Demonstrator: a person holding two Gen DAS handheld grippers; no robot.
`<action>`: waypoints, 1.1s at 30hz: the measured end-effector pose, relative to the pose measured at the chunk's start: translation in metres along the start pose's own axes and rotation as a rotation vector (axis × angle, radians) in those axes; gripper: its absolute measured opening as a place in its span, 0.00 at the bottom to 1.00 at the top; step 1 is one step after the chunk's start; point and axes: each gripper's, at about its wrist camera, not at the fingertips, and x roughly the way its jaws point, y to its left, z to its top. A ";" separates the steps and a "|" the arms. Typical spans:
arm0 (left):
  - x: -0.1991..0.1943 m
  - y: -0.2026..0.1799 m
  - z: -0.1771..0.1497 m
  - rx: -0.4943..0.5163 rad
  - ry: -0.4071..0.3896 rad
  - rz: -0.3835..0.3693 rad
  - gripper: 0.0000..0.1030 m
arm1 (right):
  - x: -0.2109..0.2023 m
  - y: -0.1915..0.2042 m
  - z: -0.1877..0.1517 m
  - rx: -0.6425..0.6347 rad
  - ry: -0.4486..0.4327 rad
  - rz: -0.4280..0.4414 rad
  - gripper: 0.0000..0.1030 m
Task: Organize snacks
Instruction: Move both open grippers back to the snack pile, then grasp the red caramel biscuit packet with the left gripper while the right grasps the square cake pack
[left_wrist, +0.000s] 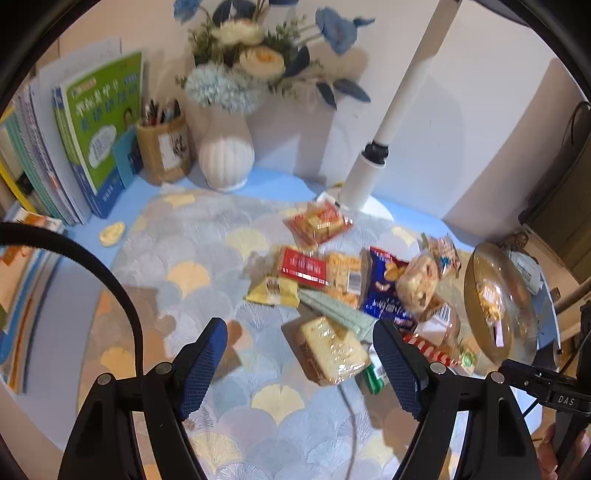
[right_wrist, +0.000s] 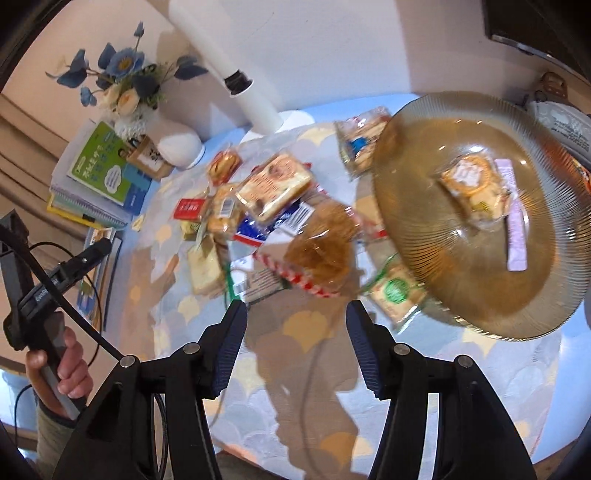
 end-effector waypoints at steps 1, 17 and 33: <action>0.004 0.001 -0.001 0.000 0.011 -0.010 0.77 | 0.002 0.002 -0.001 0.004 0.002 0.000 0.53; 0.068 0.019 0.043 0.017 0.110 -0.151 0.77 | 0.038 0.023 0.045 0.175 -0.017 0.082 0.58; 0.148 0.013 0.069 0.154 0.237 -0.174 0.77 | 0.115 0.004 0.106 0.433 0.089 0.050 0.73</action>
